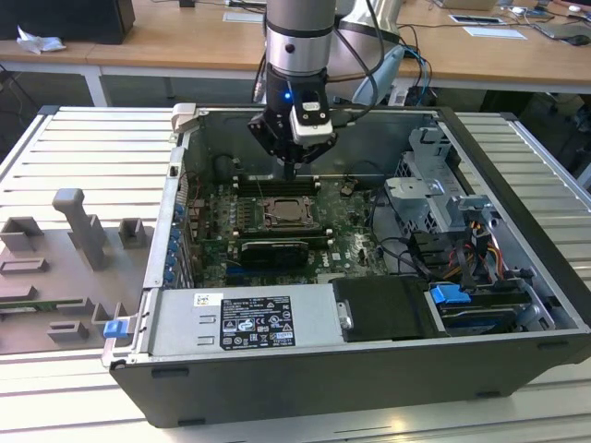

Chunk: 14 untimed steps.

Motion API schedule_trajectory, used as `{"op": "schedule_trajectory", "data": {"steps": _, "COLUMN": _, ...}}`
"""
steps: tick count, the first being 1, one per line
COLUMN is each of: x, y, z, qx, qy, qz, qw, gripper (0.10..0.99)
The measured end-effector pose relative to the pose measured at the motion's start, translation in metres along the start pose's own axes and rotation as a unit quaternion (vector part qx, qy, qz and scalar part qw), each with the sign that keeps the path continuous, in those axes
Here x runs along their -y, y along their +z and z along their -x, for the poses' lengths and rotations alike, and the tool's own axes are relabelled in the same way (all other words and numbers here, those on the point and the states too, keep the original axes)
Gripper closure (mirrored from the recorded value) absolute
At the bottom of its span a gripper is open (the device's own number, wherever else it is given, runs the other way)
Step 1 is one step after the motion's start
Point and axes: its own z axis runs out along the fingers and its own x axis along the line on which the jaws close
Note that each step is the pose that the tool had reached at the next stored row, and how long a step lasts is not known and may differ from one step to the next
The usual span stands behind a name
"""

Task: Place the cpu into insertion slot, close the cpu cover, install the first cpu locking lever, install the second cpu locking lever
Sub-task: 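Install the first cpu locking lever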

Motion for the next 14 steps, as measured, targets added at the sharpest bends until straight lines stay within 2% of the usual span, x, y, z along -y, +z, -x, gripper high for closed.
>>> {"op": "schedule_trajectory", "data": {"steps": 4, "x": 0.0, "y": 0.0, "z": 0.0, "qx": -0.0003, "qy": -0.035, "qz": 0.0003, "qw": 0.9994, "gripper": 0.98}}
{"op": "schedule_trajectory", "data": {"steps": 7, "x": 0.0, "y": 0.0, "z": 0.0, "qx": -0.0007, "qy": -0.081, "qz": 0.0006, "qw": 0.9967, "gripper": 0.98}}
{"op": "schedule_trajectory", "data": {"steps": 9, "x": 0.0, "y": 0.0, "z": 0.0, "qx": -0.0009, "qy": -0.097, "qz": 0.0008, "qw": 0.9952, "gripper": 0.98}}
{"op": "schedule_trajectory", "data": {"steps": 11, "x": 0.0, "y": 0.0, "z": 0.0, "qx": -0.0011, "qy": -0.119, "qz": 0.0009, "qw": 0.9929, "gripper": 0.98}}
{"op": "schedule_trajectory", "data": {"steps": 12, "x": 0.0, "y": 0.0, "z": 0.0, "qx": -0.0012, "qy": -0.134, "qz": 0.001, "qw": 0.991, "gripper": 0.98}}
{"op": "schedule_trajectory", "data": {"steps": 13, "x": 0.0, "y": 0.0001, "z": 0.0, "qx": -0.0014, "qy": -0.151, "qz": 0.0012, "qw": 0.9885, "gripper": 0.98}}
{"op": "schedule_trajectory", "data": {"steps": 14, "x": 0.0, "y": 0.0001, "z": 0.0, "qx": -0.0015, "qy": -0.162, "qz": 0.0013, "qw": 0.9868, "gripper": 0.98}}
